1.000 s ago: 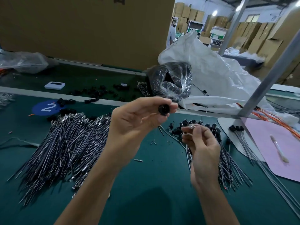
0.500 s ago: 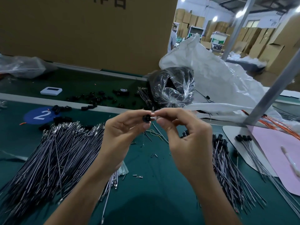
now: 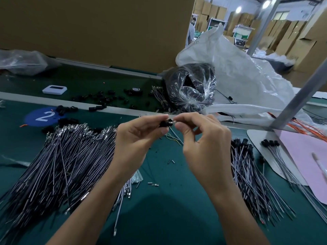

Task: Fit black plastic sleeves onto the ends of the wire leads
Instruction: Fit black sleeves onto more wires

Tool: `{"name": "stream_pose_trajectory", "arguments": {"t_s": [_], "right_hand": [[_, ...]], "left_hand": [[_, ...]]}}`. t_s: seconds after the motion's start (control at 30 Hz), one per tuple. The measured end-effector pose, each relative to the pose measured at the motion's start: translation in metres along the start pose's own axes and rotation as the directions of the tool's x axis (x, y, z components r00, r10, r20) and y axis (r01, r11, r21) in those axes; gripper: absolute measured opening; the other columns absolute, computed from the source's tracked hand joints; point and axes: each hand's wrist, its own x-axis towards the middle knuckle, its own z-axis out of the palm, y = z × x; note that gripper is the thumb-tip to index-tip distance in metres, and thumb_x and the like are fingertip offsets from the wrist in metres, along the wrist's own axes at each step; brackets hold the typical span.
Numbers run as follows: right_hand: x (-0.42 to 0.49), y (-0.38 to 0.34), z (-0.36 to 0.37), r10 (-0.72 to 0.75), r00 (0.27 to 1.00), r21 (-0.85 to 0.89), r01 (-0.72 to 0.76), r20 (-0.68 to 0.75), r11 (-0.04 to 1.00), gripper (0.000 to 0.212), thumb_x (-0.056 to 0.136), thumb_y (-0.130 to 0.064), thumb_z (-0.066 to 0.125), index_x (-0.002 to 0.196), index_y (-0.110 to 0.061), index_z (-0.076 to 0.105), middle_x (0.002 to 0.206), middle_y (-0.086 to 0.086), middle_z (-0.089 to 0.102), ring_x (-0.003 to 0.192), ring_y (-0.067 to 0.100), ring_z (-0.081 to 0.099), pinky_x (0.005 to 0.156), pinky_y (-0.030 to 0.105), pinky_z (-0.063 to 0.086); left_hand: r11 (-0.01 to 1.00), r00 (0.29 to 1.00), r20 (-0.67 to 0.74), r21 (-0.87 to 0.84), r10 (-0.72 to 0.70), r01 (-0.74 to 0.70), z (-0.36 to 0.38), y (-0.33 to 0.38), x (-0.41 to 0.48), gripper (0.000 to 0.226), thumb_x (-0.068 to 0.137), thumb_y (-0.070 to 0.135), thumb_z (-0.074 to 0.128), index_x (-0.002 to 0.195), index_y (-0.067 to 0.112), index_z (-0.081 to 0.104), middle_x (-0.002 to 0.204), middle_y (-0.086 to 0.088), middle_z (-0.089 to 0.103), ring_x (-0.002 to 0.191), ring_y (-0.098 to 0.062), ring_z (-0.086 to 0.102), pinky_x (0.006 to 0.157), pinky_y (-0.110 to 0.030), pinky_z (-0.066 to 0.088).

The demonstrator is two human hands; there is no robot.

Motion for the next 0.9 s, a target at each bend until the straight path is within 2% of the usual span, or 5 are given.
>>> {"name": "stream_pose_trajectory", "arguments": {"t_s": [0.13, 0.37, 0.57, 0.73, 0.9], "right_hand": [[0.002, 0.008, 0.0, 0.122, 0.99, 0.03, -0.124, 0.067, 0.992, 0.009, 0.09, -0.015, 0.068, 0.09, -0.021, 0.075, 0.077, -0.011, 0.071, 0.073, 0.011, 0.062, 0.07, 0.025, 0.048], [0.005, 0.033, -0.001, 0.223, 0.94, 0.208, -0.28, 0.26, 0.937, 0.01, 0.087, -0.01, 0.071, 0.085, -0.018, 0.076, 0.067, -0.012, 0.068, 0.052, -0.004, 0.056, 0.053, 0.007, 0.037], [-0.002, 0.053, -0.001, 0.256, 0.89, 0.342, -0.391, 0.377, 0.855, 0.027, 0.085, -0.005, 0.071, 0.078, -0.031, 0.073, 0.07, -0.004, 0.073, 0.072, 0.03, 0.067, 0.068, 0.039, 0.054], [-0.01, 0.067, 0.001, 0.265, 0.859, 0.441, -0.462, 0.438, 0.769, 0.025, 0.084, 0.002, 0.069, 0.08, -0.022, 0.075, 0.068, 0.003, 0.073, 0.065, 0.016, 0.066, 0.065, 0.022, 0.052], [-0.021, 0.072, 0.009, 0.298, 0.862, 0.409, -0.466, 0.41, 0.784, 0.019, 0.085, 0.002, 0.068, 0.079, -0.016, 0.072, 0.06, -0.005, 0.069, 0.054, 0.002, 0.06, 0.055, 0.01, 0.042]], "left_hand": [[0.995, 0.997, -0.058, 0.081, -0.046, 0.051, 0.001, -0.002, -0.001, 0.026, 0.068, 0.012, 0.078, 0.093, 0.014, 0.072, 0.082, -0.001, 0.077, 0.073, -0.01, 0.072, 0.066, -0.016, 0.053], [0.981, 0.997, -0.032, 0.18, -0.07, 0.074, 0.002, -0.007, -0.005, 0.022, 0.067, 0.012, 0.076, 0.089, 0.011, 0.073, 0.077, -0.003, 0.076, 0.068, -0.015, 0.073, 0.064, -0.021, 0.057], [0.957, 0.993, -0.009, 0.266, -0.118, 0.117, 0.005, -0.016, -0.006, 0.018, 0.066, 0.01, 0.078, 0.083, 0.014, 0.074, 0.076, -0.004, 0.076, 0.066, -0.019, 0.073, 0.066, -0.023, 0.059], [0.937, 0.987, 0.059, 0.328, -0.147, 0.12, 0.004, -0.019, -0.009, 0.021, 0.069, -0.001, 0.078, 0.082, 0.015, 0.074, 0.075, -0.001, 0.076, 0.067, -0.016, 0.073, 0.067, -0.026, 0.06], [0.907, 0.996, 0.05, 0.419, -0.071, 0.043, 0.008, -0.022, -0.011, 0.025, 0.07, -0.003, 0.078, 0.088, 0.015, 0.076, 0.076, 0.002, 0.076, 0.072, -0.019, 0.074, 0.069, -0.028, 0.061]]}}
